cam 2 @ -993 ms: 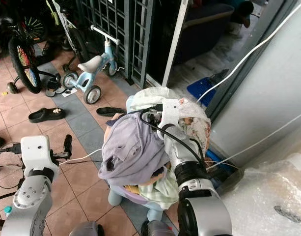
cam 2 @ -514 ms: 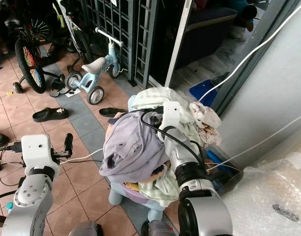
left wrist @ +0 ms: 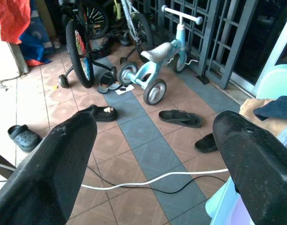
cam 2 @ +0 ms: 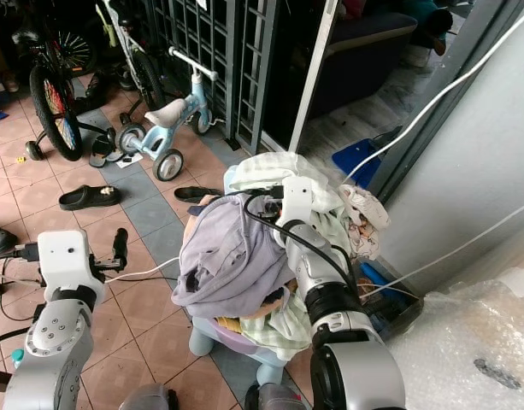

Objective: Clothes washing

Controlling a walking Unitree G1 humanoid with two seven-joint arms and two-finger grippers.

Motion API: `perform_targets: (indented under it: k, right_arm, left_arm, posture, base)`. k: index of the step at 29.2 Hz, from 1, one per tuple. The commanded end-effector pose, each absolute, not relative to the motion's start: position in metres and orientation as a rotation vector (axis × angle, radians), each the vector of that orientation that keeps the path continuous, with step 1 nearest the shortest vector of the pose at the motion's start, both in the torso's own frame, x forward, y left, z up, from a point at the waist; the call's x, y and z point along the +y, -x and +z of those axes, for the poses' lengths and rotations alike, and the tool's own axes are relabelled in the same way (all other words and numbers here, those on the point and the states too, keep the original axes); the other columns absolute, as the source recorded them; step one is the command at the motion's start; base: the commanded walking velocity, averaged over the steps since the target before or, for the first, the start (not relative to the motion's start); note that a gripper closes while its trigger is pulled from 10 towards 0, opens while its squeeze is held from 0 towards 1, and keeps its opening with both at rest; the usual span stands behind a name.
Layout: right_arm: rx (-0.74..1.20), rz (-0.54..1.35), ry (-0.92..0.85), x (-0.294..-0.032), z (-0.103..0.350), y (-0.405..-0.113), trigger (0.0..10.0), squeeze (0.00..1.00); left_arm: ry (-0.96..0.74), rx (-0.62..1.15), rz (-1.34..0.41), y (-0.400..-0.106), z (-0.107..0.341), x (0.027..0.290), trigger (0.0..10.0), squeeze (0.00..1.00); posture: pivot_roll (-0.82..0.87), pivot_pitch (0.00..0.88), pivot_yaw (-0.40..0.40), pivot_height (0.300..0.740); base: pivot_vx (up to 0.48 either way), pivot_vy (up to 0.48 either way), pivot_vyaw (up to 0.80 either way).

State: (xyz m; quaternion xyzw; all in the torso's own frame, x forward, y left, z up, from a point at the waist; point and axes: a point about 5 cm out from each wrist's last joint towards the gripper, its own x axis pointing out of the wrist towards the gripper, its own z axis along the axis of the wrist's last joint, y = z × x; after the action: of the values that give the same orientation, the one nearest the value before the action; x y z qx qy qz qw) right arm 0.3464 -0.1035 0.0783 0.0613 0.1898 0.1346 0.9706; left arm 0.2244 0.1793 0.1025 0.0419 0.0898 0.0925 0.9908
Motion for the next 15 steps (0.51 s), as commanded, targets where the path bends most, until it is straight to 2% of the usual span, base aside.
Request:
perform_targets:
  k: [1,9,14,15]
  right_arm:
    - [0.335,0.430,-0.135,-0.095,0.087,-0.339,10.0,1.00]
    - [0.278,0.741,-0.052,-0.091,0.097,-0.309,10.0,1.00]
    - [0.286,0.732,0.071,-0.098,0.088,-0.305,10.0,1.00]
    - [0.276,0.672,0.087,-0.101,0.087,-0.309,10.0,1.00]
  left_arm:
    - [-0.091,0.190,0.184,-0.225,0.100,0.179,10.0,0.00]
    - [-0.089,0.188,0.175,-0.229,0.099,0.177,10.0,0.00]
    - [-0.089,0.185,0.169,-0.230,0.100,0.177,10.0,0.00]
    - [-0.088,0.185,0.168,-0.231,0.099,0.177,10.0,0.00]
  posture:
    - [0.07,0.039,-0.072,0.740]
    - [0.06,0.026,-0.065,0.740]
    - [0.05,0.020,-0.060,0.740]
    - [0.05,0.018,-0.060,0.740]
  base:
    - [0.000,0.000,0.00]
    - [0.000,0.000,0.00]
    - [0.000,0.000,0.00]
    - [0.000,0.000,0.00]
